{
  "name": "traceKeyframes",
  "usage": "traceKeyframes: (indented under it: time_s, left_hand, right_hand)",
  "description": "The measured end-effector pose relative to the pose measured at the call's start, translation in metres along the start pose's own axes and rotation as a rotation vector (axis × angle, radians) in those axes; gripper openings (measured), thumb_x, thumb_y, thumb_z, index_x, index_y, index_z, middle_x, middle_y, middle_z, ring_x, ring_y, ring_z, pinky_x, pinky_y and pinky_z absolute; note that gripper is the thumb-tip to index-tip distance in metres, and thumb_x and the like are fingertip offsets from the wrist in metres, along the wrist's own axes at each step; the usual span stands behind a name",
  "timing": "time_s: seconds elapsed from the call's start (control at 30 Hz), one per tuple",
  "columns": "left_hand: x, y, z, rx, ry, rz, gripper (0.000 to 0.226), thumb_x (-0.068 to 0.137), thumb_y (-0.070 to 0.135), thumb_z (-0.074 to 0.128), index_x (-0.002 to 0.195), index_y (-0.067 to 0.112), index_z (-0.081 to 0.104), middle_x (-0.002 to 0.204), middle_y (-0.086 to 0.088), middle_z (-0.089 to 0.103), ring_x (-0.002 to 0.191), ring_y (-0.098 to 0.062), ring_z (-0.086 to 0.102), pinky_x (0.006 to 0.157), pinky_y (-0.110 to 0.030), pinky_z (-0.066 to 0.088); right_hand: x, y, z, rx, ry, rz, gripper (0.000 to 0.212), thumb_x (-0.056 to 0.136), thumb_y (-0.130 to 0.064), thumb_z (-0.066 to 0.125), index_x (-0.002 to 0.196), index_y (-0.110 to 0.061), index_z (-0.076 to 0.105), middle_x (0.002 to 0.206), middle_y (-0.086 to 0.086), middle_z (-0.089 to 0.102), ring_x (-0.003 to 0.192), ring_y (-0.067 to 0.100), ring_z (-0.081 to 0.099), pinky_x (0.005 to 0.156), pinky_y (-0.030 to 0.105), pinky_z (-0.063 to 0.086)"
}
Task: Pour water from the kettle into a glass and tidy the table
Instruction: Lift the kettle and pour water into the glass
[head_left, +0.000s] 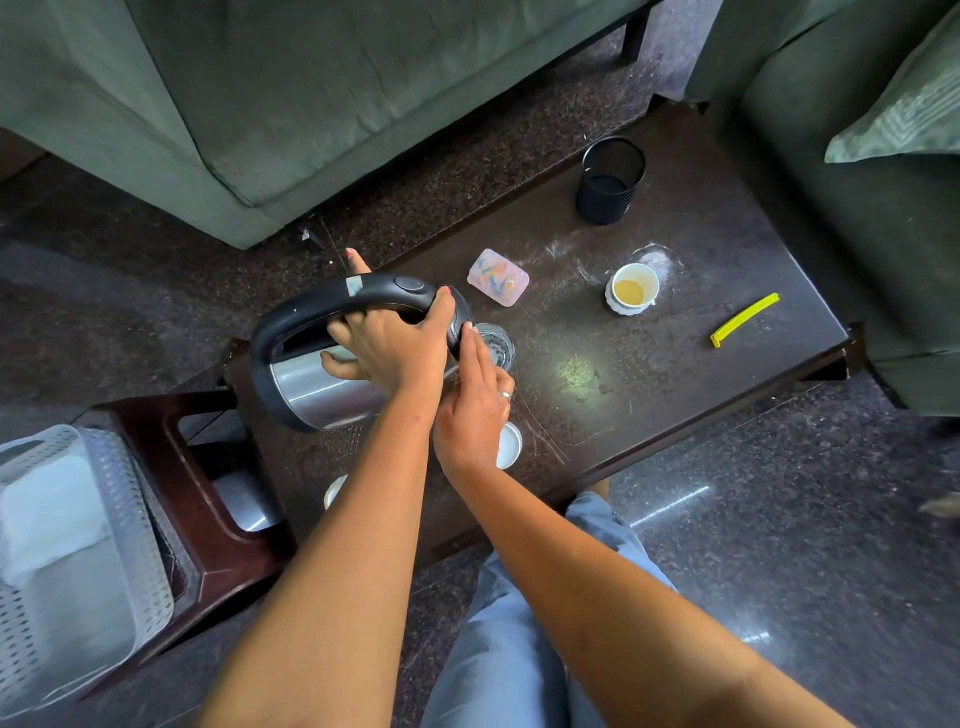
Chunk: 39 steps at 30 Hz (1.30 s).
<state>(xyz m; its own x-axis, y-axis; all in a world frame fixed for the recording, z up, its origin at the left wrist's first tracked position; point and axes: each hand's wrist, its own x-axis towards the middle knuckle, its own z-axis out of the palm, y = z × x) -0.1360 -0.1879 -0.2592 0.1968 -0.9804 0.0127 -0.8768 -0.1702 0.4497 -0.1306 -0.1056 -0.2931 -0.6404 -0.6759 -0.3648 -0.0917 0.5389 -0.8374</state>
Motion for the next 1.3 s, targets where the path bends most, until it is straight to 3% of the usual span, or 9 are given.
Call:
traceKeyframes:
  time_s: [0.77,1.3]
  left_hand:
    - [0.0011,-0.0025,-0.0004,-0.007,0.001,0.019,0.095,0.064,0.063,0.061,0.147,0.032,0.025,0.14,0.0,0.049,0.127,-0.027,0.034,0.105,-0.054,0.012]
    - [0.0027,-0.0019,0.0031,0.015,-0.014,0.014,0.098,0.064,0.067,0.056,0.148,0.034,0.019,0.136,-0.002,0.053,0.128,-0.026,0.033,0.105,-0.053,0.012]
  right_hand:
    - [-0.0039,-0.0026,-0.0013,-0.024,-0.022,-0.012,0.072,0.085,0.003,0.036,0.148,-0.028,0.02,0.155,-0.013,0.022,0.122,0.02,0.032,0.09,0.024,0.023]
    - [-0.0011,-0.001,-0.003,-0.007,-0.026,-0.028,0.073,0.083,0.001,0.039,0.148,-0.027,0.02,0.155,-0.012,0.023,0.121,0.019,0.031,0.092,0.027,0.024]
